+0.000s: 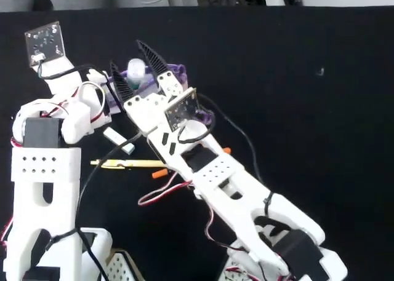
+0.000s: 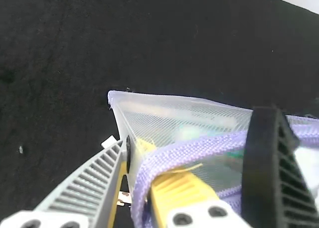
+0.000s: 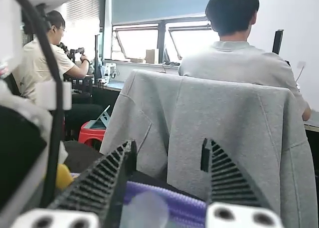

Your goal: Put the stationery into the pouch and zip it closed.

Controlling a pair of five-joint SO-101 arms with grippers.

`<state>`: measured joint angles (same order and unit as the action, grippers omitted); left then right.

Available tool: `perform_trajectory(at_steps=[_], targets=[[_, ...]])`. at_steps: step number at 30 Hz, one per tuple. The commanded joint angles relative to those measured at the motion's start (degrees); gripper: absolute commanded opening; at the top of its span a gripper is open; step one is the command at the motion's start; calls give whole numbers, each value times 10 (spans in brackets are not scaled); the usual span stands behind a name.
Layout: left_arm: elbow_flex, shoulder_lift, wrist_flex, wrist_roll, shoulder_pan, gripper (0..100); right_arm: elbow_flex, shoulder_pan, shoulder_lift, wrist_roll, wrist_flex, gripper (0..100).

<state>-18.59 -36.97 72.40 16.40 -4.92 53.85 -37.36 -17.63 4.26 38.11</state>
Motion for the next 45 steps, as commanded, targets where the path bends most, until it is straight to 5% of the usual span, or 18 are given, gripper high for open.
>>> perform_trajectory(at_steps=[1, 6, 19, 28, 36, 45], targets=[[4, -2, -9, 3, -25, 29, 19, 18, -51, 1, -4, 208], [21, -2, -5, 3, -73, 29, 41, 21, -157, 1, -41, 208], [56, -2, -11, 1, -276, 29, -168, 53, -330, 9, -480, 208], [70, -2, -11, 0, -379, 29, -205, 51, -234, 87, -620, 208], [69, -1, -11, -1, -382, 29, -192, -7, -86, 195, -748, 208], [65, -1, -11, -2, -382, 29, -184, -51, 86, 296, -757, 208]])
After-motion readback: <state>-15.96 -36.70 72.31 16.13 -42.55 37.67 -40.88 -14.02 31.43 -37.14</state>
